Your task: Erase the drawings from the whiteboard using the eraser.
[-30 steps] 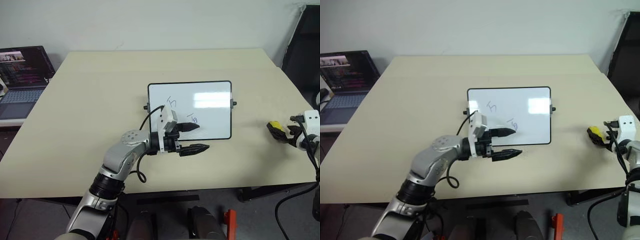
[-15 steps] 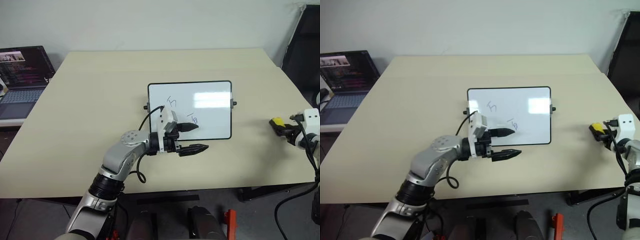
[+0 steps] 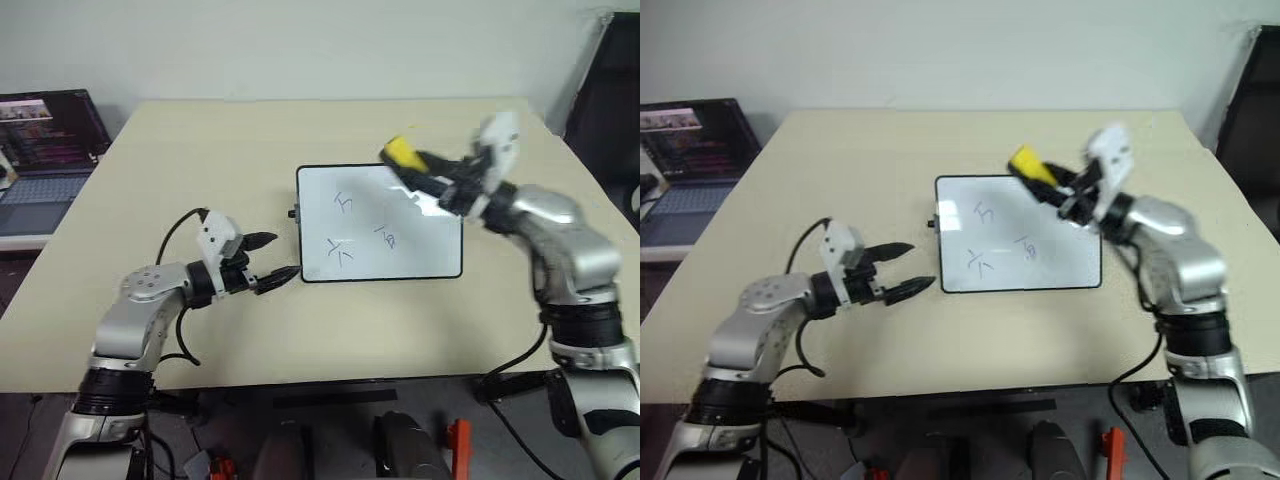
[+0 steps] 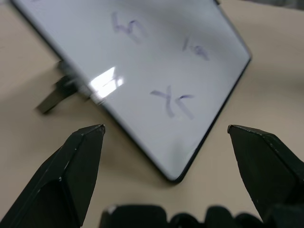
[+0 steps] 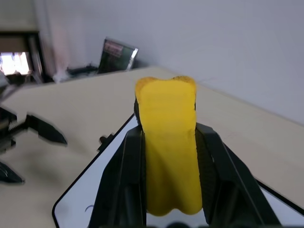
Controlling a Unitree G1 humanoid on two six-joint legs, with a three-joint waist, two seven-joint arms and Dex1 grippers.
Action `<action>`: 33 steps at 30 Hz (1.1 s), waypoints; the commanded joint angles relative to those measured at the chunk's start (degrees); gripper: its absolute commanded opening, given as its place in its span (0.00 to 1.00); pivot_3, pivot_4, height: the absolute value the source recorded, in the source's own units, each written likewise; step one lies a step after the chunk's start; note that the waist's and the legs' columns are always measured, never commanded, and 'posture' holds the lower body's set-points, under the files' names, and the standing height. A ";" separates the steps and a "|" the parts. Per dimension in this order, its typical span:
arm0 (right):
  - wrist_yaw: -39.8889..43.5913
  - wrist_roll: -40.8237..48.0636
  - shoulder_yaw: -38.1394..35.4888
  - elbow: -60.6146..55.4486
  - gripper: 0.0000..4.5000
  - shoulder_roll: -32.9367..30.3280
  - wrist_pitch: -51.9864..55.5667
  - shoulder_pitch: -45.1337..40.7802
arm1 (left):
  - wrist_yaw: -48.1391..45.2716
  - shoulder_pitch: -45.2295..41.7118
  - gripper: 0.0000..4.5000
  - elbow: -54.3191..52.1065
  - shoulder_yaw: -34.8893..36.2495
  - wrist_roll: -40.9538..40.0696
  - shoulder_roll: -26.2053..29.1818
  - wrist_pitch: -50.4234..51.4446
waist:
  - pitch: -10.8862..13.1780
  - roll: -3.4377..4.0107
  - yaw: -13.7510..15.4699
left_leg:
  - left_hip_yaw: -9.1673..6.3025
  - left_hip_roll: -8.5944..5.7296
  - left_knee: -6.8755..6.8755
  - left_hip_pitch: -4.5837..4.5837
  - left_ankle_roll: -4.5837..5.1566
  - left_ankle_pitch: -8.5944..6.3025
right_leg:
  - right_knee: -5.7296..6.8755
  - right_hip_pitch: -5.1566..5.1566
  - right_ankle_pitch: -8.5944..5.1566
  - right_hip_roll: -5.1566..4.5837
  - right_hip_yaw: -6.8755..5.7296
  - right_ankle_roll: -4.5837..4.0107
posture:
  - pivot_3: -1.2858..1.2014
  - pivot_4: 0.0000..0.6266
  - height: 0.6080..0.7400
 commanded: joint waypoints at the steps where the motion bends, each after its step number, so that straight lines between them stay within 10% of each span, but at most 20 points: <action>1: -2.83 -17.46 10.66 12.35 0.22 1.32 -15.84 -6.41 | 0.58 3.83 1.00 -2.55 2.61 0.38 0.16 -3.65 | 0.00 0.00 0.13 | 0.06 0.00 0.00 0.00 -0.01 0.00 | -0.03 -0.02 0.00 -0.03 0.03 0.00 | 0.52 0.24 1.00; 14: -8.01 -31.71 14.11 42.54 0.22 8.07 -30.72 -17.33 | 5.19 7.80 1.00 -5.84 3.51 -0.33 -2.07 -4.00 | 0.01 -0.04 0.60 | 0.09 0.02 -0.06 0.00 -0.03 -0.01 | 0.07 -0.10 0.00 -0.05 0.03 -0.08 | 0.52 0.24 1.00; 27: 6.73 -32.60 18.12 37.04 0.22 8.83 -28.53 -8.33 | 4.95 7.01 1.00 -5.68 3.78 -1.52 -2.22 -2.29 | -0.17 -0.27 -0.55 | -0.01 0.03 0.01 0.61 0.00 0.03 | 0.67 0.23 -0.14 0.04 0.03 -0.28 | 0.52 0.24 1.00; 33: -7.38 -32.97 11.99 47.87 0.22 10.59 -32.56 -16.16 | 4.55 5.30 1.00 -4.75 3.19 -1.29 -2.50 -1.97 | -0.18 -0.29 -0.74 | 0.00 0.03 0.02 0.70 0.06 0.19 | 0.71 0.23 0.04 0.09 0.09 -0.38 | 0.52 0.24 1.00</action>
